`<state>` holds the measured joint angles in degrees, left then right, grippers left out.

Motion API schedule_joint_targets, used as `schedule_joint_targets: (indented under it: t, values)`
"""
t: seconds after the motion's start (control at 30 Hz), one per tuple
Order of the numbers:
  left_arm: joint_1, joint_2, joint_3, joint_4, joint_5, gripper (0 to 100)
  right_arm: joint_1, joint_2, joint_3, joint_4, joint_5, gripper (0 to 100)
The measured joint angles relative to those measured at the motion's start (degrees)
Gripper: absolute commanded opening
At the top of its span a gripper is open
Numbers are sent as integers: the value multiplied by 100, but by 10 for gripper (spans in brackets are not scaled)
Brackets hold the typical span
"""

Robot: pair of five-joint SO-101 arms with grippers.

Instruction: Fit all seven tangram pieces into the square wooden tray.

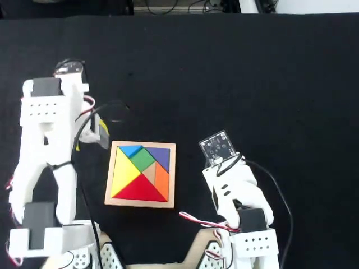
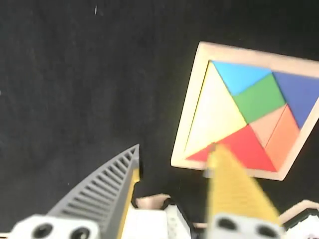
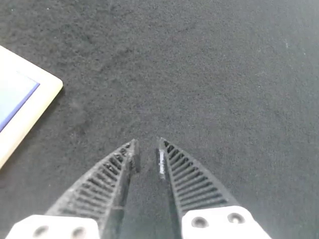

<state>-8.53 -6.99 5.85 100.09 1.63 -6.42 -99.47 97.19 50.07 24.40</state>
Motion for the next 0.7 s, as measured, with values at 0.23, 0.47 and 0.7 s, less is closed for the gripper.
schedule_joint_targets:
  t: [0.23, 0.47, 0.7]
  values:
    - [1169, 651, -448, 0, -703, 46, 0, 0, 0, 0, 0, 74]
    - [2743, 1582, -703, -334, -1389, 46, 0, 0, 0, 0, 0, 74]
    - [2593, 2629, -765, -1020, -1398, 46, 0, 0, 0, 0, 0, 74]
